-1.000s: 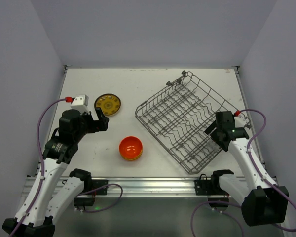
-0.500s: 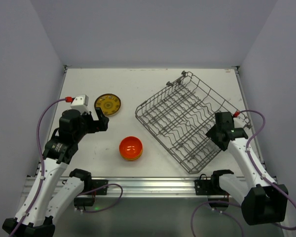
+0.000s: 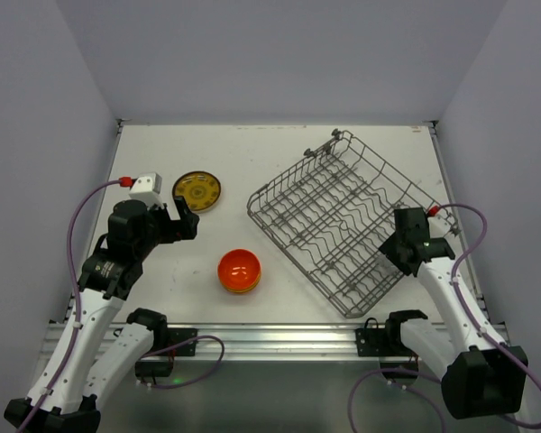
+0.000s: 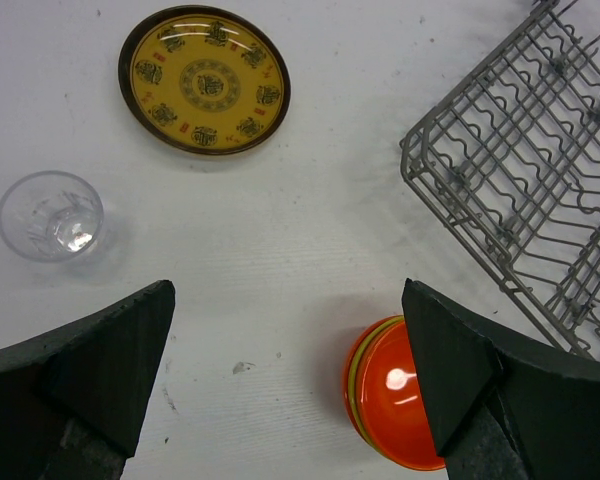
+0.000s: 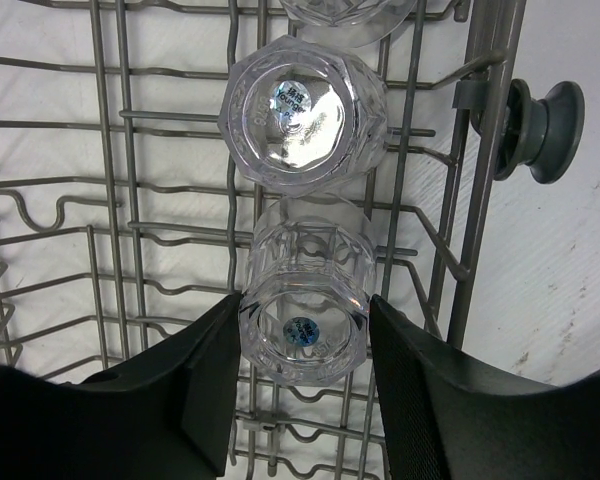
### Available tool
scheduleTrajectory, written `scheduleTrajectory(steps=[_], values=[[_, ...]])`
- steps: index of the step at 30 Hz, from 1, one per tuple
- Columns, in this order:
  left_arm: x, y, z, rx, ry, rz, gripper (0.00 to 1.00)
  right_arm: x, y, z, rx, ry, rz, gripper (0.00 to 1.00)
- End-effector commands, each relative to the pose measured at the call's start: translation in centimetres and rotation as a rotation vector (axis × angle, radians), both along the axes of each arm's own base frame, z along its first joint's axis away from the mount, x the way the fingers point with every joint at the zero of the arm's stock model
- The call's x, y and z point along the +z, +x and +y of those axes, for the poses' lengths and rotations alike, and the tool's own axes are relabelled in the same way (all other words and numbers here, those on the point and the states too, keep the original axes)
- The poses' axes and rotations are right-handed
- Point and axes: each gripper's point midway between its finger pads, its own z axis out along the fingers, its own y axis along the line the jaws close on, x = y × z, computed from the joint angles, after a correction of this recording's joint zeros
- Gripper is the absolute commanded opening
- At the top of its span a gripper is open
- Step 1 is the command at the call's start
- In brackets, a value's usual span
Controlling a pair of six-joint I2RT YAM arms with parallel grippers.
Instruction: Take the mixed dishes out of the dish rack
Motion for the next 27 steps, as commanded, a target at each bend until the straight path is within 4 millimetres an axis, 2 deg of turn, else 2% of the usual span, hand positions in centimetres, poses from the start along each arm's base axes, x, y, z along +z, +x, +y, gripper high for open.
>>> scheduleTrajectory(steps=[1,5,12,22,25,27], values=[[1.1,0.5,-0.3,0.0,-0.016,-0.044,1.0,0.5,0.3,0.2,-0.012,0.014,-0.037,0.45],[1.0,0.5,-0.2,0.002,-0.015,-0.043,1.0,1.3,0.4,0.4,-0.006,0.024,-0.066,0.4],[1.0,0.5,-0.3,0.0,-0.015,-0.043,1.0,3.2,0.5,1.0,0.017,0.048,-0.109,0.39],[1.2,0.5,-0.3,-0.001,-0.013,-0.045,1.0,9.0,0.9,2.6,0.097,0.12,-0.269,0.39],[1.6,0.4,-0.5,-0.018,-0.017,-0.059,1.0,11.0,1.7,4.6,0.188,0.198,-0.362,0.39],[2.2,0.2,-1.0,-0.056,-0.028,-0.083,1.0,12.6,2.0,7.4,0.301,0.313,-0.436,0.39]])
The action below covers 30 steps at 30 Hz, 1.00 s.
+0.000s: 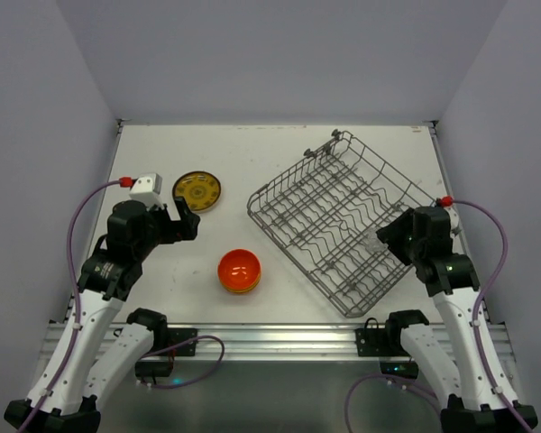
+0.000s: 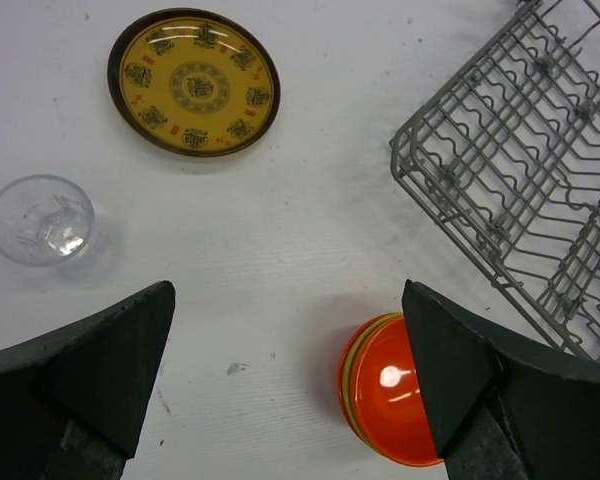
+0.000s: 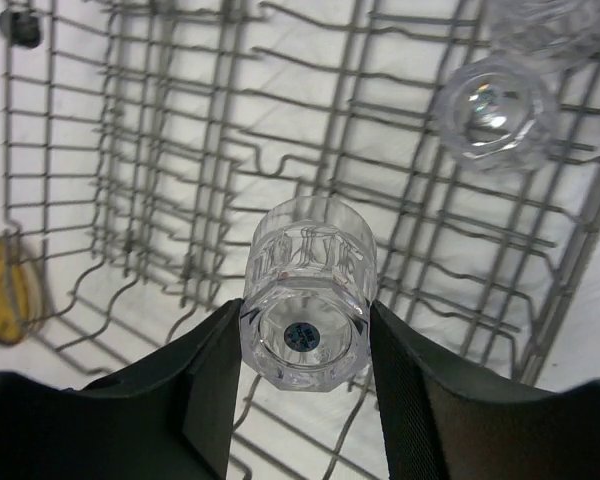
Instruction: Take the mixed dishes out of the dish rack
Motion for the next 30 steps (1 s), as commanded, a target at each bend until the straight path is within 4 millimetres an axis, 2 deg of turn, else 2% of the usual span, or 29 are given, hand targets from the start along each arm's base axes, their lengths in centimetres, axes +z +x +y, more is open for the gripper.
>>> scheduleTrajectory(steps=[1,2,3,5,6,8,9,11,12,13,17,18,19,20,25,28,30], values=[[2.5,0.0,-1.6,-0.092,-0.042,-0.092,1.0,4.8,1.7,4.6,0.21,0.162,-0.198,0.38],[3.0,-0.2,-2.3,-0.13,-0.061,-0.108,1.0,5.4,1.8,5.6,0.25,0.2,-0.217,0.38],[4.0,-0.8,-4.2,-0.237,-0.113,-0.137,1.0,6.0,1.5,7.4,0.329,0.274,-0.226,0.36],[5.0,-1.8,-6.6,-0.375,-0.186,-0.168,1.0,7.9,1.9,9.1,0.408,0.345,-0.283,0.37],[7.0,-3.1,-9.0,-0.524,-0.282,-0.223,1.0,9.1,1.8,10.2,0.47,0.389,-0.32,0.37],[7.4,-4.2,-11.0,-0.654,-0.383,-0.232,1.0,10.3,1.7,11.1,0.508,0.435,-0.35,0.37],[9.8,-5.5,-12.5,-0.778,-0.479,-0.291,1.0,10.9,1.3,11.8,0.548,0.469,-0.357,0.37],[9.7,-6.2,-13.6,-0.872,-0.58,-0.287,1.0,12.8,1.2,12.9,0.603,0.531,-0.414,0.37],[12.4,-7.7,-14.0,-0.965,-0.661,-0.374,1.0,13.5,0.9,13.5,0.64,0.564,-0.431,0.36],[11.6,-8.1,-14.3,-0.988,-0.706,-0.37,1.0,14.7,0.4,14.5,0.722,0.604,-0.471,0.36],[13.2,-9.1,-16.4,-1.076,-0.829,-0.39,1.0,16.3,0.0,16.9,0.867,0.694,-0.477,0.36],[13.0,-9.2,-18.0,-1.105,-0.845,-0.368,1.0,16.4,-0.3,17.7,0.908,0.696,-0.469,0.36],[14.0,-9.5,-18.8,-1.133,-0.851,-0.387,1.0,16.9,-0.2,18.1,0.928,0.695,-0.478,0.36],[13.9,-9.1,-19.6,-1.134,-0.849,-0.38,1.0,16.9,0.1,18.7,0.944,0.702,-0.472,0.36],[15.3,-8.1,-20.7,-1.081,-0.854,-0.43,1.0,18.8,-0.9,20.7,1.081,0.772,-0.529,0.36],[15.1,-7.5,-21.3,-1.061,-0.843,-0.416,1.0,18.9,-1.5,21.7,1.141,0.789,-0.514,0.36],[14.9,-7.2,-21.7,-1.048,-0.848,-0.403,0.95,18.8,-1.7,22.1,1.166,0.789,-0.514,0.36]])
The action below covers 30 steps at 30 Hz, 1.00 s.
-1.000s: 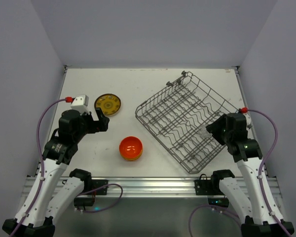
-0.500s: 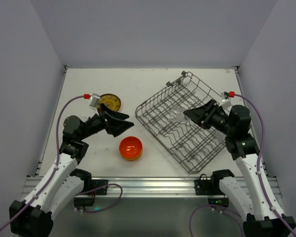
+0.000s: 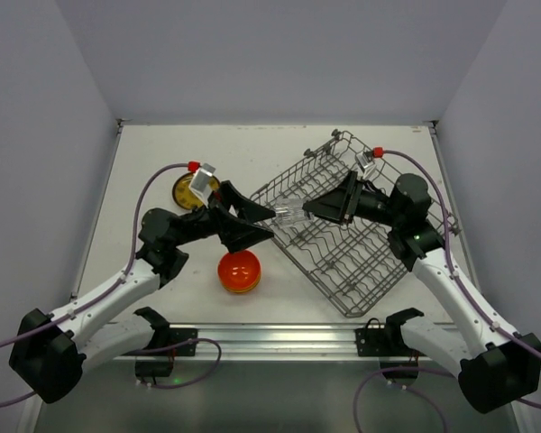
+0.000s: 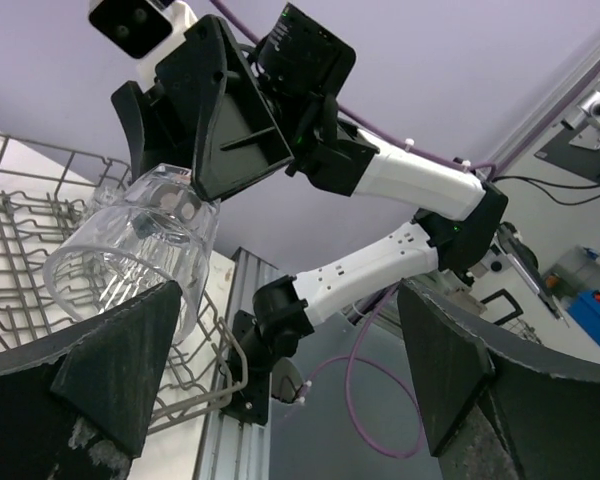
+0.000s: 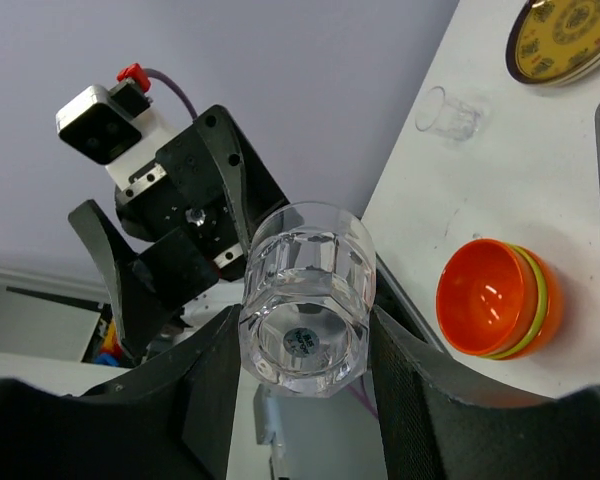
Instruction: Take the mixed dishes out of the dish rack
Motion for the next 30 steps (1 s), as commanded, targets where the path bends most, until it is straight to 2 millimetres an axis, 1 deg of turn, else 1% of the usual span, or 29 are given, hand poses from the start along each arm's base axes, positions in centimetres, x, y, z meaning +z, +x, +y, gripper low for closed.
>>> scheduleTrajectory(steps=[1,2,4,6,7,8,9,13,16,17,18,19,20,21,22,23,24,25,26,27,28,29,30], values=[[2.3,0.5,-0.4,0.041,-0.055,-0.066,0.92,3.9,-1.7,0.9,0.107,0.067,-0.139,0.36],[2.2,0.6,-0.6,0.041,-0.053,-0.061,0.87,3.9,-1.7,1.0,0.11,0.07,-0.138,0.36],[2.3,0.5,-0.9,0.037,-0.055,-0.057,0.85,3.8,-1.6,1.0,0.101,0.071,-0.142,0.36],[2.6,0.3,-1.3,0.029,-0.061,-0.06,0.79,4.1,-1.7,1.1,0.113,0.081,-0.17,0.36],[2.7,0.2,-1.4,0.026,-0.062,-0.063,0.75,4.2,-1.8,1.2,0.117,0.086,-0.174,0.36],[2.7,0.2,-1.6,0.024,-0.06,-0.062,0.66,4.2,-1.9,1.3,0.123,0.088,-0.171,0.36],[3.0,-0.1,-1.8,0.014,-0.065,-0.066,0.63,4.6,-2.0,1.5,0.129,0.095,-0.189,0.36],[2.9,-0.2,-2.3,-0.002,-0.059,-0.059,0.51,5.1,-2.3,1.6,0.144,0.117,-0.22,0.36],[2.6,0.0,-2.5,0.008,-0.051,-0.055,0.3,5.4,-2.9,1.8,0.163,0.127,-0.241,0.36],[2.6,0.2,-2.4,0.017,-0.047,-0.054,0.12,5.3,-2.9,1.9,0.17,0.122,-0.247,0.37],[2.7,0.3,-2.4,0.028,-0.045,-0.052,0.01,5.1,-2.9,1.9,0.167,0.116,-0.24,0.37],[2.6,0.5,-2.4,0.039,-0.038,-0.049,0.0,5.0,-2.8,1.9,0.159,0.113,-0.238,0.38],[2.1,0.7,-2.2,0.062,-0.008,-0.051,0.0,4.8,-2.6,1.9,0.147,0.106,-0.244,0.47],[2.6,1.4,-2.0,0.108,-0.002,-0.05,0.0,4.2,-2.5,1.9,0.143,0.089,-0.223,0.57],[2.5,2.0,-1.9,0.145,0.022,-0.044,0.0,3.9,-2.3,1.9,0.132,0.076,-0.213,0.74],[0.8,3.5,-1.3,0.247,0.111,-0.009,0.0,3.5,-2.1,1.7,0.113,0.043,-0.24,0.99],[1.7,4.5,-0.7,0.316,0.139,-0.013,0.0,2.4,-0.8,1.2,0.03,-0.023,-0.178,0.99],[1.3,5.5,0.0,0.391,0.197,0.015,0.0,1.8,0.0,0.7,-0.037,-0.077,-0.174,0.99],[-2.4,6.5,1.4,0.47,0.373,0.088,0.0,0.6,1.2,-0.2,-0.114,-0.165,-0.198,0.99],[-1.5,9.0,3.8,0.666,0.424,0.125,0.0,-0.7,1.5,-1.5,-0.191,-0.246,-0.145,0.99],[-2.6,10.1,5.7,0.775,0.511,0.173,0.0,-1.7,3.6,-3.5,-0.357,-0.325,-0.137,0.99],[-7.0,11.5,9.3,0.929,0.726,0.267,0.0,-2.4,4.1,-4.7,-0.416,-0.373,-0.138,0.99],[-6.6,12.3,10.9,0.993,0.774,0.298,0.0,-3.3,4.1,-5.6,-0.459,-0.4,-0.131,0.99]])
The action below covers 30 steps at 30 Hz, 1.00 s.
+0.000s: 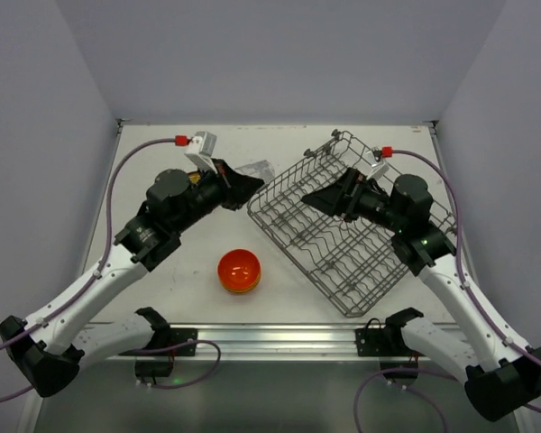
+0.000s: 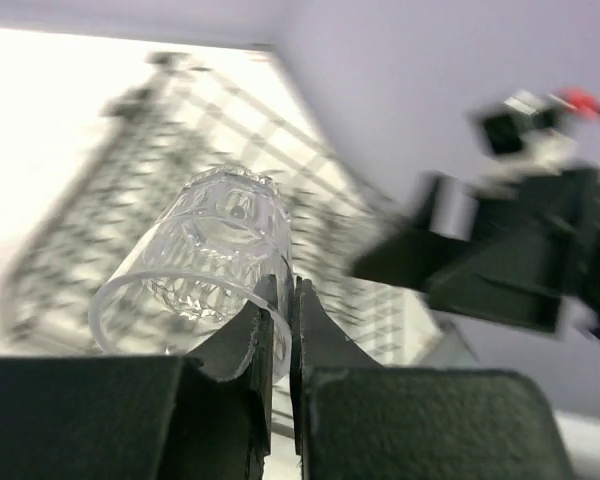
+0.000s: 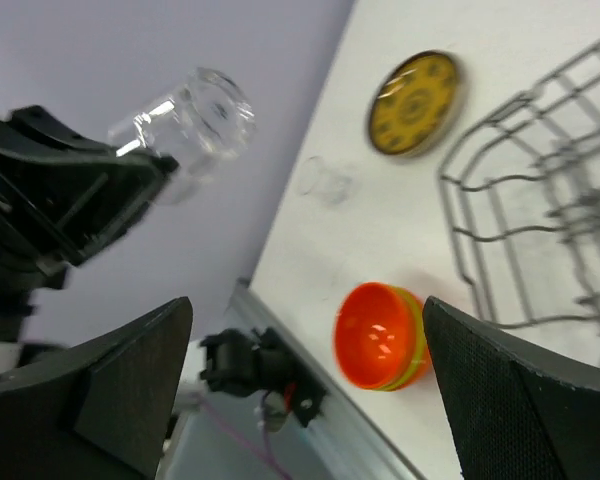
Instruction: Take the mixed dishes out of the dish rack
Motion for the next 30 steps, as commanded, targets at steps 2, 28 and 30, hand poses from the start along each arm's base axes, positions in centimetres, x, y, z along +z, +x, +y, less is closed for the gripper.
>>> scheduleTrajectory(steps=[2,28,30], values=[[-10.9,4.6,13.9,0.505,0.582,0.358,0.0,-4.1,2.3,-5.6,-0.326,-0.24,0.008,0.99],[-27.9,6.0,20.4,0.379,1.056,0.864,0.02,-9.1,1.3,-3.5,-0.091,-0.367,-0.003,0.99],[-27.8,6.2,20.2,0.372,1.053,0.863,0.04,-9.3,1.3,-3.5,-0.088,-0.371,-0.005,0.99]])
